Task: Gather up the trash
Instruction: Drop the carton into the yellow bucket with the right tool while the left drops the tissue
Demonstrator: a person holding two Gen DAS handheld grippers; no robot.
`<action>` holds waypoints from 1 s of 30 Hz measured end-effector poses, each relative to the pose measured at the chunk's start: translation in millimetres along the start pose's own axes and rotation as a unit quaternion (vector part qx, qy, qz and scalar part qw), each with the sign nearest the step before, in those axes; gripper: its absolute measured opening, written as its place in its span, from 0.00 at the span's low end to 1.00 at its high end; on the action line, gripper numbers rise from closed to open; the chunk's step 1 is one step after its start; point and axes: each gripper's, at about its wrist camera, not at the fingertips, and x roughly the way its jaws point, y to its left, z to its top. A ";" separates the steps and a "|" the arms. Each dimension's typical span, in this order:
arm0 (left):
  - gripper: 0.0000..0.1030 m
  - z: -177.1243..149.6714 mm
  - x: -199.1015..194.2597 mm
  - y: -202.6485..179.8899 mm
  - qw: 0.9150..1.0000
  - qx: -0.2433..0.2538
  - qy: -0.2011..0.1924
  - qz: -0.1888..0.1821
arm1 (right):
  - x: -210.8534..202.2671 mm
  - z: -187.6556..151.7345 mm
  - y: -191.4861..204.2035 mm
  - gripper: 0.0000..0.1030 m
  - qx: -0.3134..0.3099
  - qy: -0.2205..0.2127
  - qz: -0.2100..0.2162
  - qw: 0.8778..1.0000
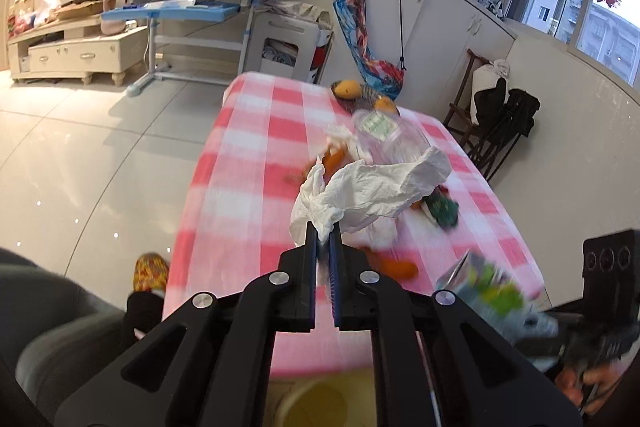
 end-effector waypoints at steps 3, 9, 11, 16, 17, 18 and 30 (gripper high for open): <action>0.06 -17.1 -8.5 -6.2 1.000 0.004 0.011 0.002 | 13.1 -22.4 6.6 0.51 -0.005 0.032 -0.004 0.999; 0.06 -51.6 -21.0 -18.0 0.999 0.004 0.041 0.002 | 45.7 -46.4 7.1 0.52 -0.017 0.089 -0.047 0.995; 0.06 -63.3 -22.1 -21.3 0.999 0.004 0.053 0.005 | 47.8 -46.3 4.1 0.61 -0.020 0.092 -0.066 0.993; 0.06 -92.6 -23.1 -34.3 0.995 0.014 0.097 0.007 | 23.0 -30.8 -8.3 0.72 0.001 0.040 -0.087 0.995; 0.06 -98.3 -21.6 -39.3 0.993 0.021 0.113 0.005 | 17.7 -33.5 -9.6 0.73 0.004 0.028 -0.089 0.996; 0.06 -104.6 -19.9 -43.8 0.991 0.030 0.128 0.003 | 13.3 -32.7 -12.6 0.73 0.007 0.017 -0.092 0.996; 0.81 -130.7 -33.7 -60.4 0.986 0.104 0.120 0.045 | -9.5 -32.8 -22.7 0.75 0.017 -0.083 -0.179 0.980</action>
